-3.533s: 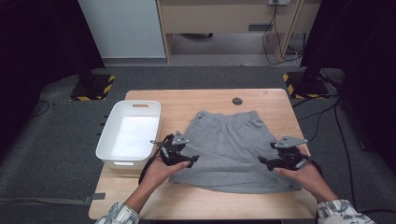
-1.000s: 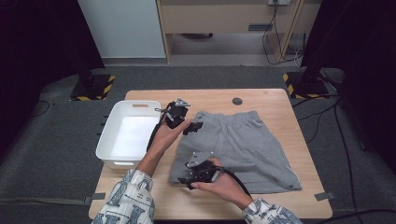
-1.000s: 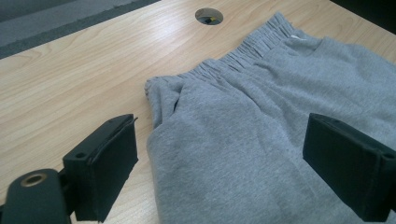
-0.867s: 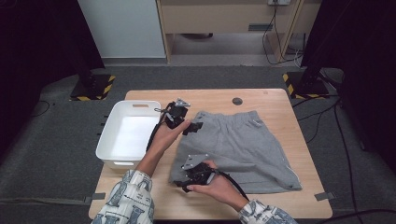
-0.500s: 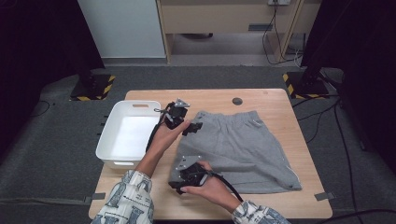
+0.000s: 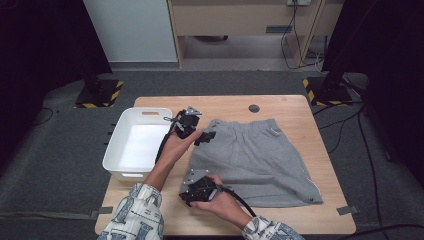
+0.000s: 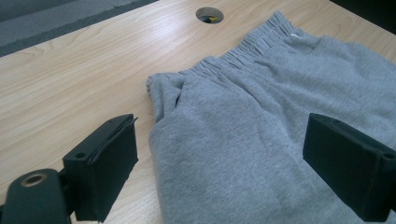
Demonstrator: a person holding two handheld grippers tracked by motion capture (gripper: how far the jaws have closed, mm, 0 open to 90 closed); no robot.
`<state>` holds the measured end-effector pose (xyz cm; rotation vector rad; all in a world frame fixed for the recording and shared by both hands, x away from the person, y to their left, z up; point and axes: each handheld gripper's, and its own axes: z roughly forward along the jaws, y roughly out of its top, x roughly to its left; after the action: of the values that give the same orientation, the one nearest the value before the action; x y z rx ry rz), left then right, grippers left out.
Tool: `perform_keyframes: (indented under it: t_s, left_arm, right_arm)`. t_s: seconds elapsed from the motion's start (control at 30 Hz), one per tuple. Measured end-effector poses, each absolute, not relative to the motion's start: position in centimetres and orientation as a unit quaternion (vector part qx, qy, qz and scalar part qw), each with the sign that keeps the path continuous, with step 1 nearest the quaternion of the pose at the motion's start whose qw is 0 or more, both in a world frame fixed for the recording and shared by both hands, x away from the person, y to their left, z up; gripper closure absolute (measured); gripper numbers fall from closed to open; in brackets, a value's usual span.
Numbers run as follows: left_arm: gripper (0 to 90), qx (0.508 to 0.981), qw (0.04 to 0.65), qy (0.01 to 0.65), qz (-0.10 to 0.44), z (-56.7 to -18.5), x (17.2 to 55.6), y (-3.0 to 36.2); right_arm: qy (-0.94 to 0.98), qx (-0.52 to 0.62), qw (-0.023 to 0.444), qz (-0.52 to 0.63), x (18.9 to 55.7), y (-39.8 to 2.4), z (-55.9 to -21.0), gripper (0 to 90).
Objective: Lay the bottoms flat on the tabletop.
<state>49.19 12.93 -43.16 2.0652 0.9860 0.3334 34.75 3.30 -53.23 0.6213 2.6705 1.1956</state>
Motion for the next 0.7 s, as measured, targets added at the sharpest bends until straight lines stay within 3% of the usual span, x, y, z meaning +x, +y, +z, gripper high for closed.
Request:
perform_keyframes:
  t_s: [0.23,0.3,0.33,0.7]
  left_arm:
    - [9.2,0.815,0.405,0.393,0.132,-43.2,49.2,12.8]
    - [9.2,0.816,0.404,0.392,0.130,-43.2,49.2,12.8]
    - [9.2,0.816,0.404,0.393,0.129,-43.3,49.2,12.7]
    - [9.6,0.812,0.400,0.402,0.140,-43.0,49.9,12.3]
  right_arm:
    - [0.891,0.200,0.083,0.399,35.0,3.0,-53.1,72.4]
    - [0.891,0.202,0.082,0.398,35.1,3.0,-53.1,75.6]
    - [0.889,0.205,0.076,0.401,35.3,2.7,-53.0,83.4]
    - [0.868,0.205,0.085,0.445,35.8,-2.4,-49.7,86.4]
